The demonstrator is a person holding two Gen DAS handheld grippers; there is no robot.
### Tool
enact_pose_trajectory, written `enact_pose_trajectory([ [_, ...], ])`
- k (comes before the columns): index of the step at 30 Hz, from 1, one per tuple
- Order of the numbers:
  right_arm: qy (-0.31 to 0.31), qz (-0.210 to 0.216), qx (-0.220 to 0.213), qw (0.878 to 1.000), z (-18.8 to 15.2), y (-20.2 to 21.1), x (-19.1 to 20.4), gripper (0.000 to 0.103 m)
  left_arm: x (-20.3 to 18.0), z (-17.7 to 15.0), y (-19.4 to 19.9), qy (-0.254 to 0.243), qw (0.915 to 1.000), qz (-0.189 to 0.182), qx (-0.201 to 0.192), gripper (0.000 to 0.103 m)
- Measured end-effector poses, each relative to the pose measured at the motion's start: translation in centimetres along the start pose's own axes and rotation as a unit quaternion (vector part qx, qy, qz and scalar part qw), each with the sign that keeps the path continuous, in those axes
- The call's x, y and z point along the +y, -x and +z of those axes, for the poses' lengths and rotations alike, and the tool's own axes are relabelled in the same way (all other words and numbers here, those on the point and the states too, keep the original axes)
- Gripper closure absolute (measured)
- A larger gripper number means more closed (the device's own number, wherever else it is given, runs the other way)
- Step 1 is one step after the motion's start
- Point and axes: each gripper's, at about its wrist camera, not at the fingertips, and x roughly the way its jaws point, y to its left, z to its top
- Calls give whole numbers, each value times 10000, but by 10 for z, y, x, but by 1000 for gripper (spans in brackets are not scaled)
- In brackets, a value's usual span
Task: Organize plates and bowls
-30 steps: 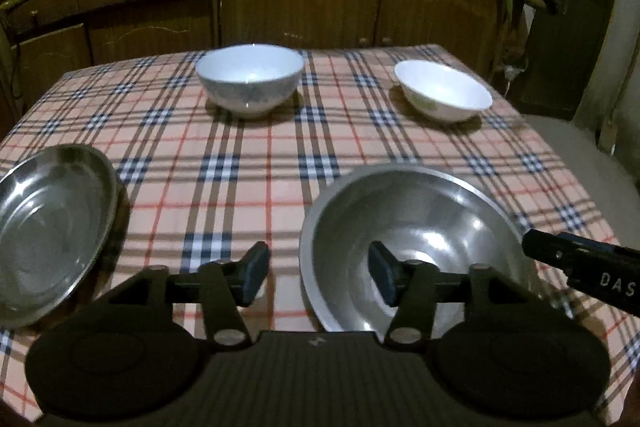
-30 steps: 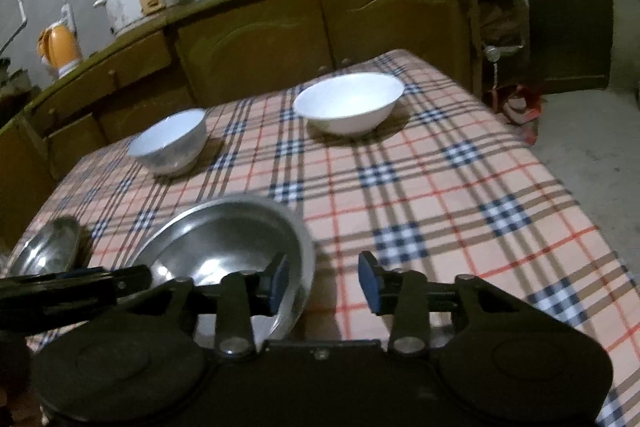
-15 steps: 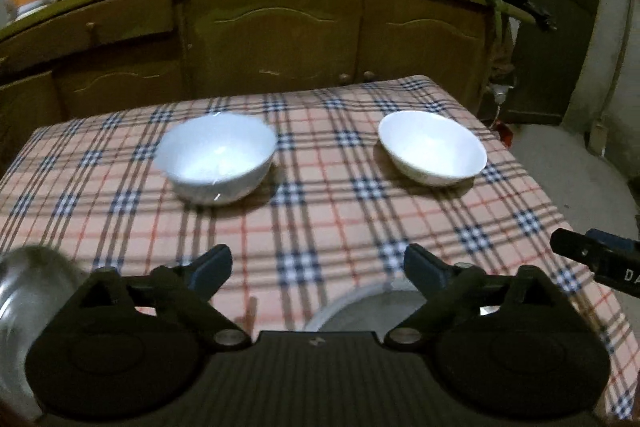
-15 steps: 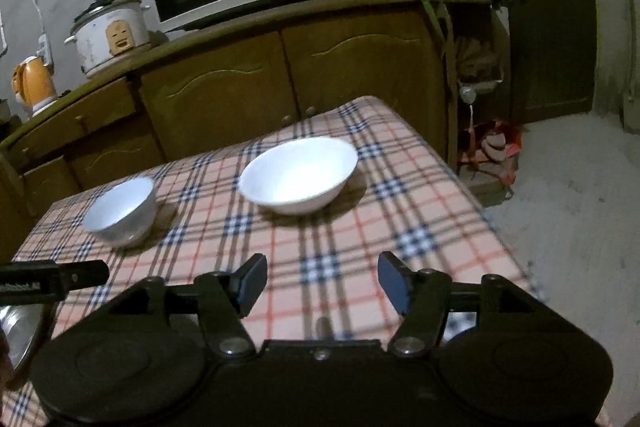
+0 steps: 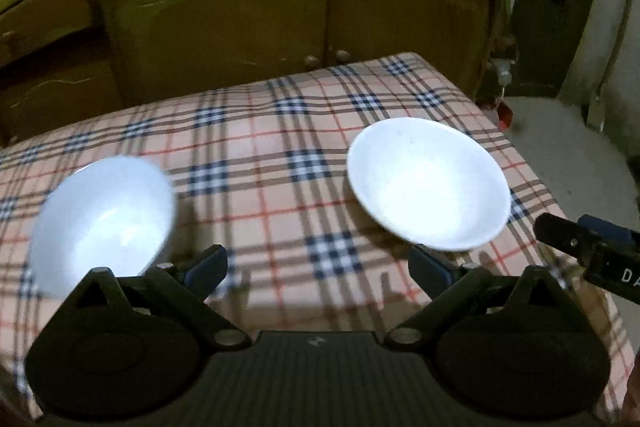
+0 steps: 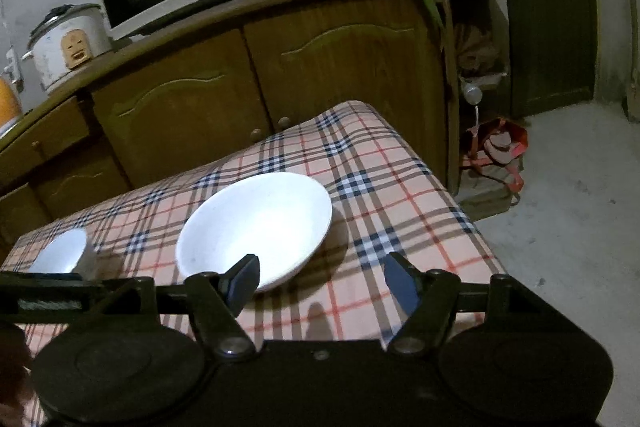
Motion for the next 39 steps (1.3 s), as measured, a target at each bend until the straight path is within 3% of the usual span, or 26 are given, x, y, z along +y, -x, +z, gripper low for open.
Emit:
enact_pose_trajectory([
  [8, -480, 43, 390, 9981, 5, -59, -10, 21, -19, 17, -48, -311, 9994, 5, 170, 9],
  [11, -510, 192, 513, 9972, 2, -72, -7, 23, -24, 18, -57, -479, 9987, -31, 196, 25],
  [13, -477, 237, 559, 9970, 2, -76, -4, 44, -25, 20, -65, -482, 9984, -127, 272, 47],
  [14, -481, 285, 589, 9967, 1, -79, -3, 63, -24, 19, -67, -444, 9984, -203, 283, 53],
  [16, -498, 389, 575, 9963, 2, -78, 0, 75, -27, 20, -67, -450, 9980, -349, 262, 74],
  [25, -448, 301, 501, 9973, -4, -49, 6, 75, -32, 15, -41, -468, 9980, -367, 208, 79],
  [39, -94, 366, 8, 9993, -13, 72, 33, 75, -59, -20, 65, -465, 9979, -299, -342, 79],
])
